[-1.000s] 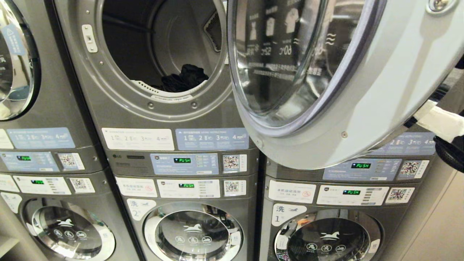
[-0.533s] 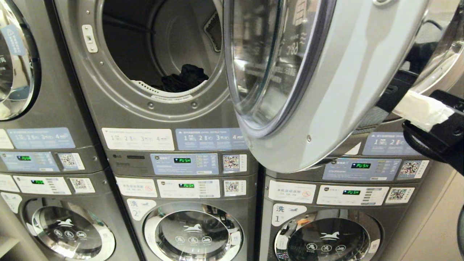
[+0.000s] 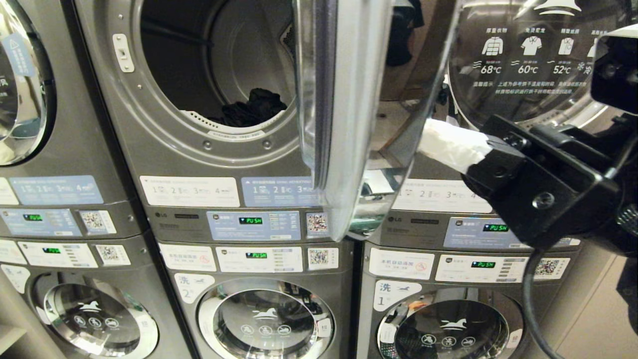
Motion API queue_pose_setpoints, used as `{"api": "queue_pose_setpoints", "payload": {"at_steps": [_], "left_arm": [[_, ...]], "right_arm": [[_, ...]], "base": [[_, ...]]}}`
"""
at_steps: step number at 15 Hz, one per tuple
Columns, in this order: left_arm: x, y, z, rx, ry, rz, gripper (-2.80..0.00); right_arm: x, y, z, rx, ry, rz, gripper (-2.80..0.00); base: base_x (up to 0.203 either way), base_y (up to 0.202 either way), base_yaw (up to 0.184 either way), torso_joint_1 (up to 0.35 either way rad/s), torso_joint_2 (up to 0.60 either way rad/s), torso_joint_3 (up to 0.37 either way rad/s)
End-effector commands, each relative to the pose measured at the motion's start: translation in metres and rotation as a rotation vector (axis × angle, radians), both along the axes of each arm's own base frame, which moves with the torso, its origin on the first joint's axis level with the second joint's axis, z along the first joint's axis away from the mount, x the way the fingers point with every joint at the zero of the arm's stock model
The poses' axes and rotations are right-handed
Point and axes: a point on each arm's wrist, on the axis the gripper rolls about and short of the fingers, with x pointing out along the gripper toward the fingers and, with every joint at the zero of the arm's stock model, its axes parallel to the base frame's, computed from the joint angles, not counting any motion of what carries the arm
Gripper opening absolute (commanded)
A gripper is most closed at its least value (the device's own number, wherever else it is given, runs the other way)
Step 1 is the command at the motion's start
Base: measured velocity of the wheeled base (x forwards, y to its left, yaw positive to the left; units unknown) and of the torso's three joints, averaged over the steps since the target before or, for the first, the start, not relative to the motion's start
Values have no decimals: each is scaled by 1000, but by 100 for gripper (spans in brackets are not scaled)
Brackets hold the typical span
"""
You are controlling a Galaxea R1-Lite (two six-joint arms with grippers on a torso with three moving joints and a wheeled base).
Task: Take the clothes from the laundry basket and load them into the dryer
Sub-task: Close the dryer
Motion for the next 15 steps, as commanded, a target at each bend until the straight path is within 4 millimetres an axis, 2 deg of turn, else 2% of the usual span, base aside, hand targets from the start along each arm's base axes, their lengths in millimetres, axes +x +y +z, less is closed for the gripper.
{"api": "queue_pose_setpoints", "payload": {"at_steps": [1, 5, 9, 13, 15], "left_arm": [[0, 0, 0, 1, 1, 0, -280], [0, 0, 0, 1, 1, 0, -280], [0, 0, 0, 1, 1, 0, -280], [0, 0, 0, 1, 1, 0, -280], [0, 0, 0, 1, 1, 0, -280]], "right_arm": [[12, 25, -9, 0, 26, 14, -280], [22, 70, -14, 23, 28, 32, -280], [28, 127, -20, 64, 58, 36, -280], [29, 181, -41, 64, 114, 31, -280], [29, 192, -45, 87, 132, -32, -280]], "base": [[0, 0, 0, 0, 0, 0], [0, 0, 0, 0, 0, 0], [0, 0, 0, 0, 0, 0], [0, 0, 0, 0, 0, 0], [0, 0, 0, 0, 0, 0]]}}
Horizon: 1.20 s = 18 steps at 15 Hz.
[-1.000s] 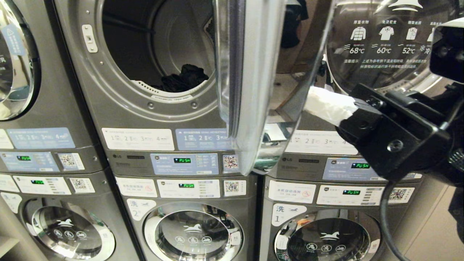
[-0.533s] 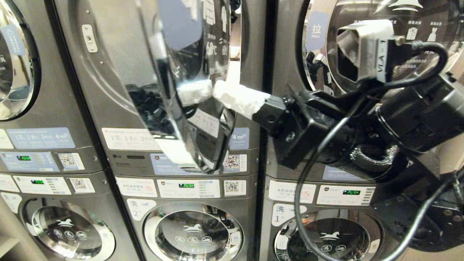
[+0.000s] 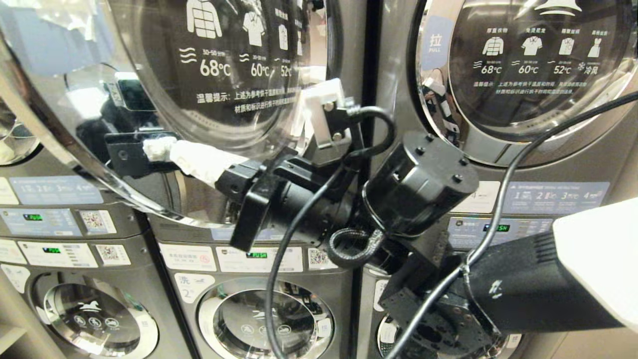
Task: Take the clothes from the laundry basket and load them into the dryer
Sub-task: Close the dryer
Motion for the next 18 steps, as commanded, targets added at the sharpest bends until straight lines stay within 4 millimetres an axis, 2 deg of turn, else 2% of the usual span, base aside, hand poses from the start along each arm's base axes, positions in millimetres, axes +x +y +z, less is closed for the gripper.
{"api": "queue_pose_setpoints", "payload": {"at_steps": [1, 3, 5, 7, 10, 12, 13, 14, 15, 18], "left_arm": [[0, 0, 0, 0, 1, 0, -280], [0, 0, 0, 0, 1, 0, -280], [0, 0, 0, 0, 1, 0, -280], [0, 0, 0, 0, 1, 0, -280], [0, 0, 0, 0, 0, 0, -280], [0, 0, 0, 0, 1, 0, -280], [0, 0, 0, 0, 0, 0, -280], [0, 0, 0, 0, 1, 0, -280], [0, 0, 0, 0, 1, 0, -280], [0, 0, 0, 0, 1, 0, -280]], "right_arm": [[4, 9, -10, 12, 39, -55, -280], [12, -13, 12, 81, 73, -179, -280], [25, -54, 38, 113, 110, -304, -280], [35, -110, 59, 92, 152, -443, -280], [21, -208, 68, 5, 223, -657, -280], [-2, -282, 58, -90, 263, -836, -280], [-20, -314, 45, -155, 290, -928, -280], [-41, -336, 26, -217, 326, -999, -280], [-64, -347, 3, -277, 361, -1046, -280], [-122, -347, -59, -426, 379, -1066, -280]], "base": [[0, 0, 0, 0, 0, 0], [0, 0, 0, 0, 0, 0], [0, 0, 0, 0, 0, 0], [0, 0, 0, 0, 0, 0], [0, 0, 0, 0, 0, 0], [0, 0, 0, 0, 0, 0], [0, 0, 0, 0, 0, 0], [0, 0, 0, 0, 0, 0], [0, 0, 0, 0, 0, 0], [0, 0, 0, 0, 0, 0]]}}
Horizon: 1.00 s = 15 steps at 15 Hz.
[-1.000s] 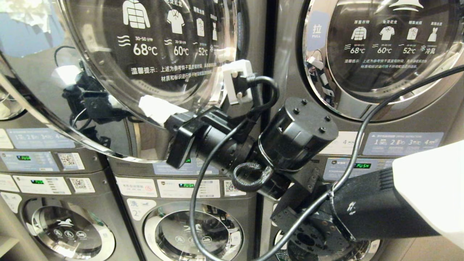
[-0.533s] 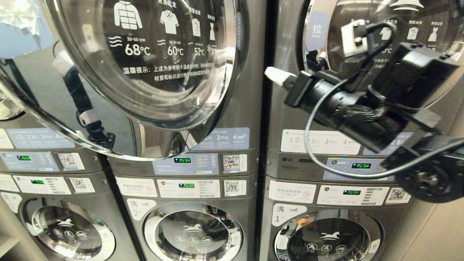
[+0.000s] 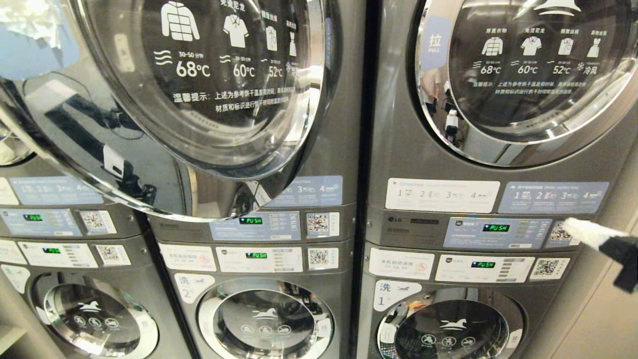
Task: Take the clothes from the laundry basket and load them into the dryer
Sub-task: Close the dryer
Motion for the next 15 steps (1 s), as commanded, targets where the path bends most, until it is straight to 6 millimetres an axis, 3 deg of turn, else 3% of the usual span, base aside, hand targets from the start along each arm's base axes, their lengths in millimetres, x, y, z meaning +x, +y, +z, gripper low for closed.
{"api": "queue_pose_setpoints", "payload": {"at_steps": [1, 3, 5, 9, 13, 15], "left_arm": [[0, 0, 0, 0, 1, 0, -280], [0, 0, 0, 0, 1, 0, -280], [0, 0, 0, 0, 1, 0, -280], [0, 0, 0, 0, 1, 0, -280], [0, 0, 0, 0, 1, 0, -280], [0, 0, 0, 0, 1, 0, -280]], "right_arm": [[-44, 4, -27, -80, -50, -3, -280], [-64, 10, -57, -162, -55, 33, -280], [-81, 12, -65, -207, -52, -29, -280], [-114, 15, -95, -222, 129, -31, -280], [-137, 13, -102, -235, 85, -69, -280], [-139, 12, -102, -249, 31, -82, -280]], "base": [[0, 0, 0, 0, 0, 0], [0, 0, 0, 0, 0, 0], [0, 0, 0, 0, 0, 0], [0, 0, 0, 0, 0, 0], [0, 0, 0, 0, 0, 0], [0, 0, 0, 0, 0, 0]]}}
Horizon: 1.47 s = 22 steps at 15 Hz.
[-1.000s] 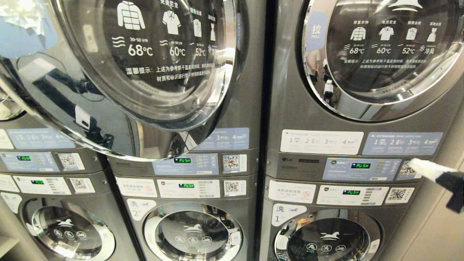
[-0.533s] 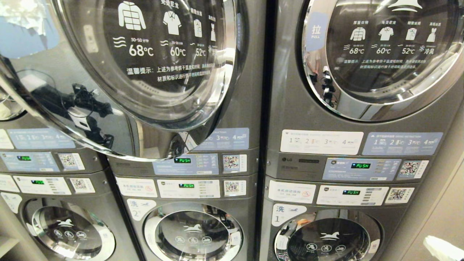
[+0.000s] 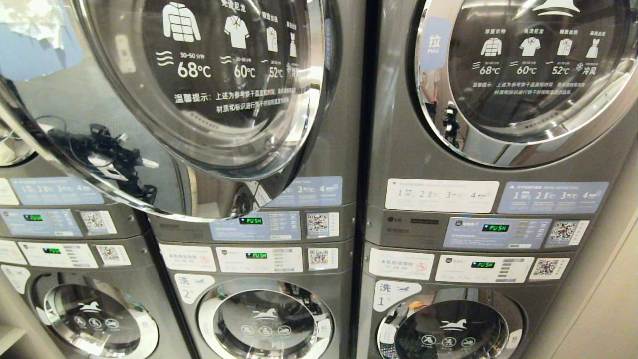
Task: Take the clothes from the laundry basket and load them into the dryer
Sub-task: Close the dryer
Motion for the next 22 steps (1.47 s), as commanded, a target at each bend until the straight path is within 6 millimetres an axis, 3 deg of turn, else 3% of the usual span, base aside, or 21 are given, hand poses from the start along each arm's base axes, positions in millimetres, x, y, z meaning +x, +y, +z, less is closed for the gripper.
{"api": "queue_pose_setpoints", "payload": {"at_steps": [1, 4, 22], "left_arm": [[0, 0, 0, 0, 1, 0, -280], [0, 0, 0, 0, 1, 0, -280], [0, 0, 0, 0, 1, 0, -280]], "right_arm": [[-3, -1, 2, 1, -113, -17, -280], [-5, -3, -11, 16, 11, -97, -280], [-4, -3, -10, 86, 40, -147, -280]], "base": [[0, 0, 0, 0, 0, 0], [0, 0, 0, 0, 0, 0], [0, 0, 0, 0, 0, 0]]}}
